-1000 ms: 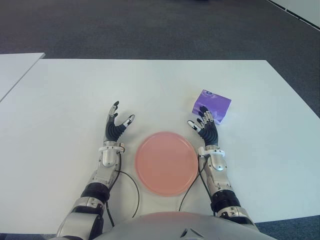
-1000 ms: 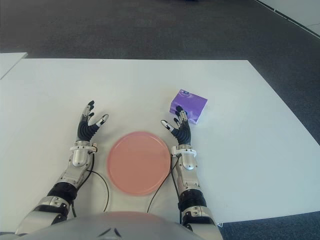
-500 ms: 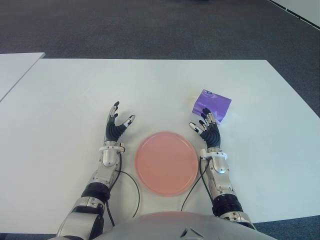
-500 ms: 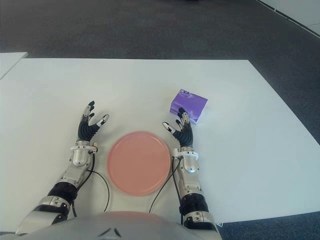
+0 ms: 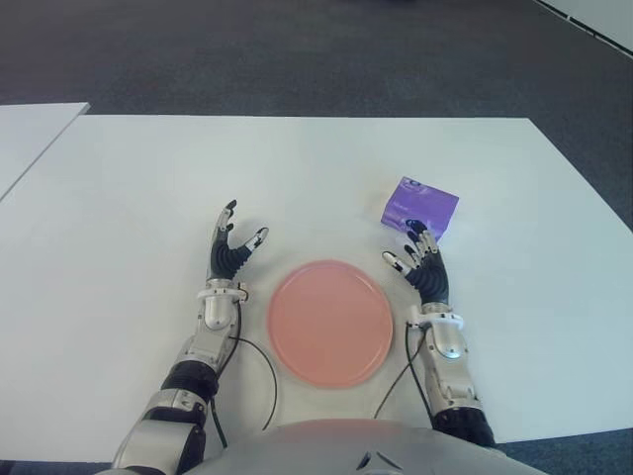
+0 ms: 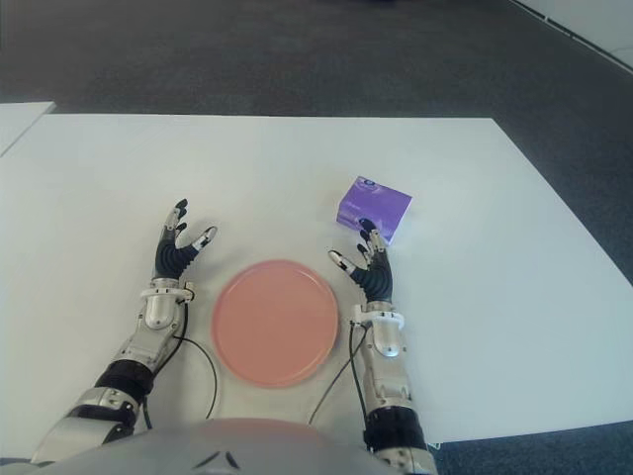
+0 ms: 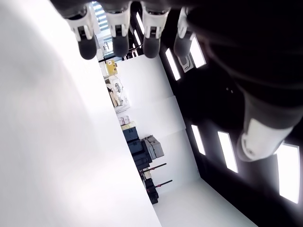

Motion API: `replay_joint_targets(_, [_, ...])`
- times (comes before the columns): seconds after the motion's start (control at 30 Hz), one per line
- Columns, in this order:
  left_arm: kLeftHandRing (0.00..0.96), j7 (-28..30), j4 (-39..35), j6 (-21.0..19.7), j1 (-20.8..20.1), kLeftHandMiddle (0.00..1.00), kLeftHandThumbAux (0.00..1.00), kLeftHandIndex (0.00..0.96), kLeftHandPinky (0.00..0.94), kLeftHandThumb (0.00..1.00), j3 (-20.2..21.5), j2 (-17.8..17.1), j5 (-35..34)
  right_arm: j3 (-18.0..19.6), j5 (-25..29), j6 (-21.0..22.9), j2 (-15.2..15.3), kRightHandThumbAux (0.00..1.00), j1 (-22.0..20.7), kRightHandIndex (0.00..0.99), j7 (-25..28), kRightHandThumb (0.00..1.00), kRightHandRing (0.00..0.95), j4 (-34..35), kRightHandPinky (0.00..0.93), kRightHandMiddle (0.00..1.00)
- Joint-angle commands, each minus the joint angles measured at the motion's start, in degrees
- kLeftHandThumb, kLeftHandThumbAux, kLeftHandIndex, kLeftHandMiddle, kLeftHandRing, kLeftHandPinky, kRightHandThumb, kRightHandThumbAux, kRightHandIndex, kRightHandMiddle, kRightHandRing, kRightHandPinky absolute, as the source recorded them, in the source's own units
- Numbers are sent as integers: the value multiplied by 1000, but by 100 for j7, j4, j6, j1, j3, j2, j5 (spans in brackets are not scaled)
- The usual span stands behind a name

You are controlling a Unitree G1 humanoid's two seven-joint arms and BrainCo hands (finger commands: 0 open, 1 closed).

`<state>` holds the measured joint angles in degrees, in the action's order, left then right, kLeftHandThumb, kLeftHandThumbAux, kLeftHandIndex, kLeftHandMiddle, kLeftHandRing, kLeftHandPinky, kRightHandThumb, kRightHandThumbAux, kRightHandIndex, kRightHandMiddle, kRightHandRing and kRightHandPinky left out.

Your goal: Put the tissue paper into the plate.

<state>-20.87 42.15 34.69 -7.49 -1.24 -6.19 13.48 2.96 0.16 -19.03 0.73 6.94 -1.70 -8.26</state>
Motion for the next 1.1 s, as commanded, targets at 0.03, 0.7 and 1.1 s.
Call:
replay_joint_targets(0.03, [0, -54, 442, -33, 364, 0, 591, 0, 0, 0, -132, 291, 46, 125, -39, -375, 97, 779, -158, 30, -45, 31, 6, 56, 55, 11])
replay_joint_targets(0.7, [0, -302, 604, 3, 218, 0, 531, 0, 0, 0, -233, 420, 137, 520, -1035, 641, 29, 719, -2232, 276, -1608, 346, 18, 834, 4, 67])
replay_joint_targets(1.1, [0, -401, 685, -4, 162, 0, 515, 0, 0, 0, -263, 451, 163, 431, -1083, 797, 511, 721, -3595, 414, -1347, 684, 8, 761, 0, 96])
